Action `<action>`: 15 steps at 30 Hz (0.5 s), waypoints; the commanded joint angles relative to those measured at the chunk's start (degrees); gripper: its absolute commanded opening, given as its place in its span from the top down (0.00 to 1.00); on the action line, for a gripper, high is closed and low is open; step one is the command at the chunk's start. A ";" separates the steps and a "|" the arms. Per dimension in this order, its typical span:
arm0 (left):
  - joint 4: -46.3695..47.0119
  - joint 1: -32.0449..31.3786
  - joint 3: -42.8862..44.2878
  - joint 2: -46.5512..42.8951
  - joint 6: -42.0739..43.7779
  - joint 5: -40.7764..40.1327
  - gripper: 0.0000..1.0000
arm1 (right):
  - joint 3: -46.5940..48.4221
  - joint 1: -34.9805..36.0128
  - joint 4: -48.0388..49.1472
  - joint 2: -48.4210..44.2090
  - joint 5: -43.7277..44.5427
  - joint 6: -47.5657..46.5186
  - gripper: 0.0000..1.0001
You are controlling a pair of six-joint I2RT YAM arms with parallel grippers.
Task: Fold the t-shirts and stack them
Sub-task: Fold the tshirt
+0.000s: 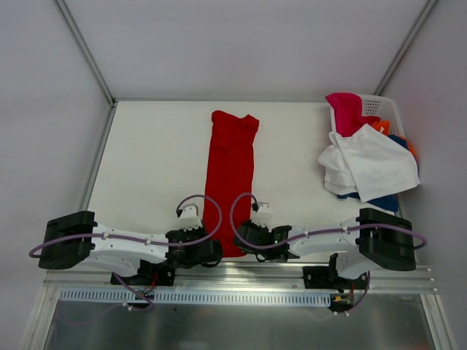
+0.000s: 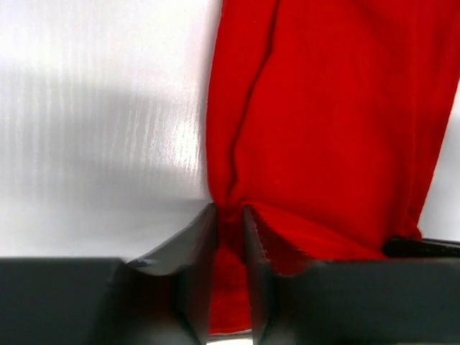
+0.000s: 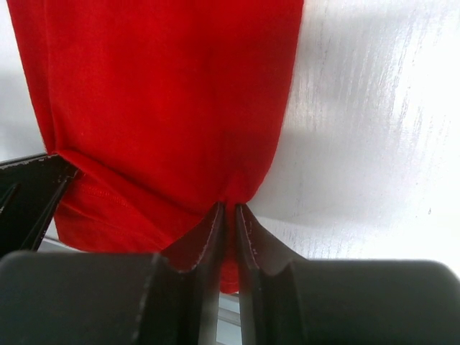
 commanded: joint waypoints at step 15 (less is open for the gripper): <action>-0.74 1.79 6.09 -0.54 11.26 5.49 1.00 | 3.14 -1.63 -9.71 -1.30 0.42 -4.10 0.95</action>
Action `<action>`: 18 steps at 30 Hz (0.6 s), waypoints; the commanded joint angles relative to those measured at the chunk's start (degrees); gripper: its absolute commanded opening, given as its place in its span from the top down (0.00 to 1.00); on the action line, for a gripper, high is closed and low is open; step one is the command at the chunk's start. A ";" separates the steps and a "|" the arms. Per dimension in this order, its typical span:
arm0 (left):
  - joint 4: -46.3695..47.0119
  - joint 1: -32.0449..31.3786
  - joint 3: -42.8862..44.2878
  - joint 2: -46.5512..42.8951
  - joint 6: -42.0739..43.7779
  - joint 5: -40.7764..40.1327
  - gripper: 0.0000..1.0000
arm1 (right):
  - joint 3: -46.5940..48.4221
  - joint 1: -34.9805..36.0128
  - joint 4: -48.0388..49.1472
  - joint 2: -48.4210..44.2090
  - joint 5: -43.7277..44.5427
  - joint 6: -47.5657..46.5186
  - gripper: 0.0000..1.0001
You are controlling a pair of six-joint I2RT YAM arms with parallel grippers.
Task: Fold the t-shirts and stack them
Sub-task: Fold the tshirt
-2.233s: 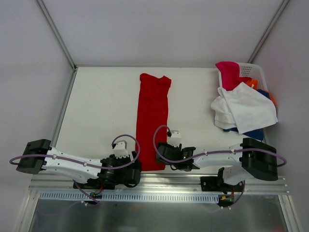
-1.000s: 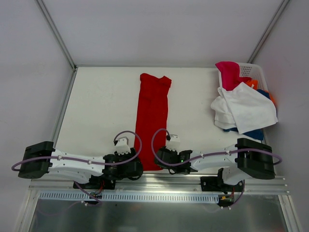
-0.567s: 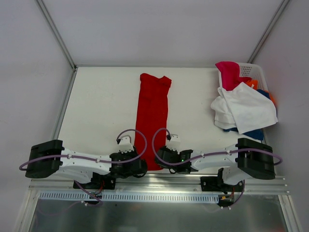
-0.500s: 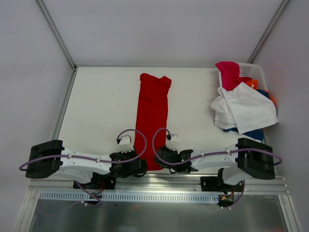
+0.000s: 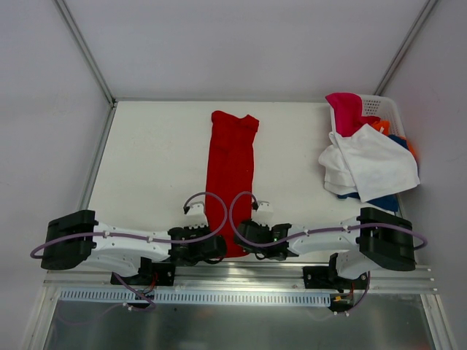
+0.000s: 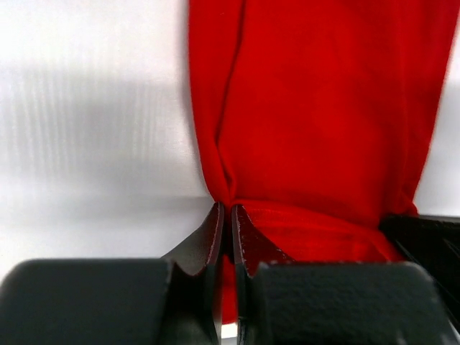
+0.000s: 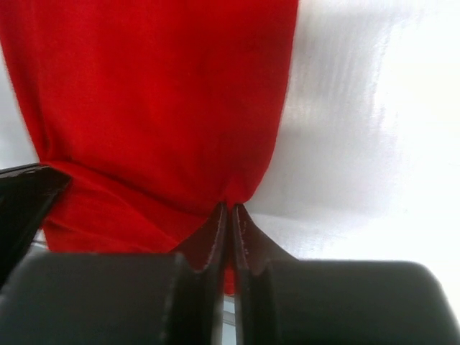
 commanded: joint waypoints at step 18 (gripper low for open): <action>-5.59 4.76 15.12 -7.55 21.22 -3.28 1.00 | 21.45 -6.80 -20.26 0.12 3.96 -15.93 0.99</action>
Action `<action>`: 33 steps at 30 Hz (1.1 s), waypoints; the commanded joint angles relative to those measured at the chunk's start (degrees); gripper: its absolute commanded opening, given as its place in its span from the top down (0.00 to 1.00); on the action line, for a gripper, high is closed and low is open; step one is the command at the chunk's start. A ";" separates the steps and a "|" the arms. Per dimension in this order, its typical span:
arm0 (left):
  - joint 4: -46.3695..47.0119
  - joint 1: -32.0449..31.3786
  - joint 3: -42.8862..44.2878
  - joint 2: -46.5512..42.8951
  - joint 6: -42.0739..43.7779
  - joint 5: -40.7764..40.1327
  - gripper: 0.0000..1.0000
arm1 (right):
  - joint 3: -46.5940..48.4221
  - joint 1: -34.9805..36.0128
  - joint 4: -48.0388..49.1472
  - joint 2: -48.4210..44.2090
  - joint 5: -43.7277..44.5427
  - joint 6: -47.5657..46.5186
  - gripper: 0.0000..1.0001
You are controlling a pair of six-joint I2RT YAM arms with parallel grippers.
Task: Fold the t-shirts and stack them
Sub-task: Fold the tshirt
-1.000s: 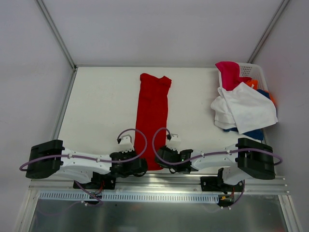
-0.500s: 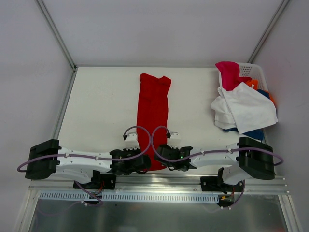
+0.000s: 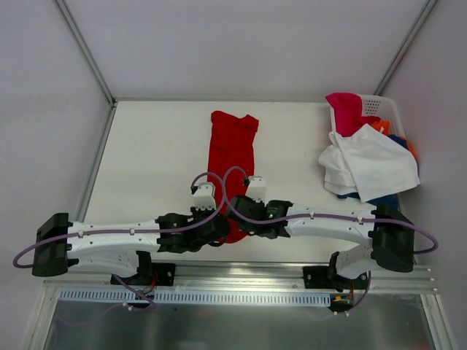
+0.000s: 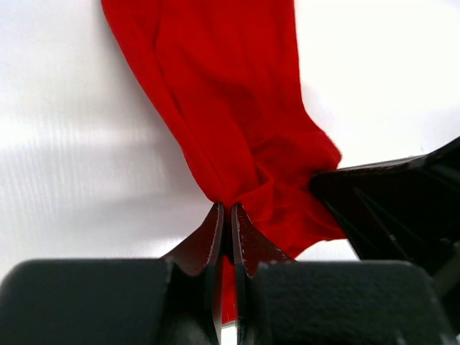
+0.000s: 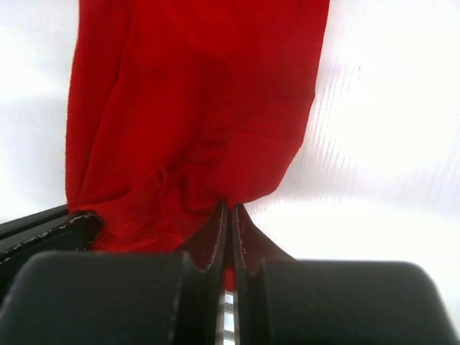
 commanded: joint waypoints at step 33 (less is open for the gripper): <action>16.34 29.96 7.49 15.63 24.39 9.81 1.00 | 21.46 -18.67 -1.13 19.78 -7.15 -18.92 1.00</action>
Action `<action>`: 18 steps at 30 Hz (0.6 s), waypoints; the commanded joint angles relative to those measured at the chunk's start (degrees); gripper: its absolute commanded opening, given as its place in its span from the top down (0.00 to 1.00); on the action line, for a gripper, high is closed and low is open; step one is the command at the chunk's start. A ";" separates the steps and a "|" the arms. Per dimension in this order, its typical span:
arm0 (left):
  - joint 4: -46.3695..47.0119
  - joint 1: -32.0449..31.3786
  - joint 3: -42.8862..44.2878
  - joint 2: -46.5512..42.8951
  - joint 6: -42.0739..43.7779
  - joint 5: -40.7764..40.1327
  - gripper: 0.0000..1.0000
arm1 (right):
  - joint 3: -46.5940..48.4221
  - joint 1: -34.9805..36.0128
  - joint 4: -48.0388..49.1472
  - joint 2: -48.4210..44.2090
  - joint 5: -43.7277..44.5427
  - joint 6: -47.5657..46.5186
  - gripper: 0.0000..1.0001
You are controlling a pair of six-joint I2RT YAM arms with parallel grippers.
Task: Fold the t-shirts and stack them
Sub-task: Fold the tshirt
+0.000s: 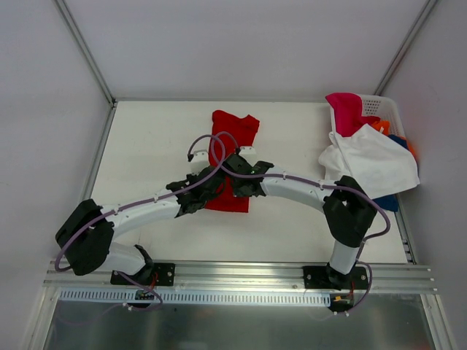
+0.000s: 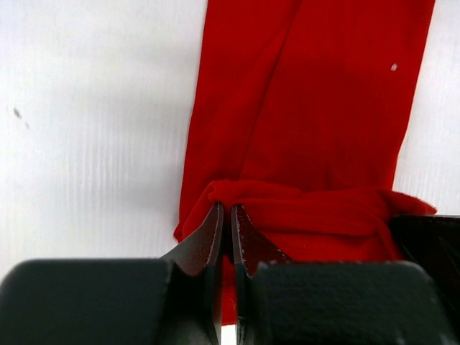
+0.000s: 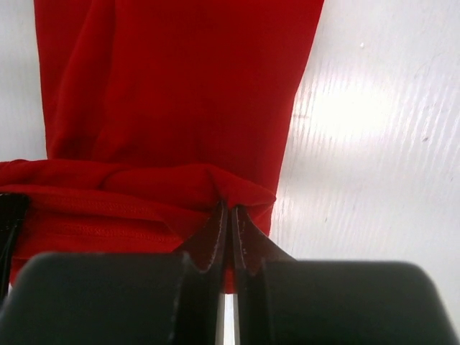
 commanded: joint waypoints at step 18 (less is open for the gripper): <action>8.47 6.08 8.53 11.73 6.11 5.20 1.00 | 5.39 -7.32 4.18 6.50 -3.54 -5.24 1.00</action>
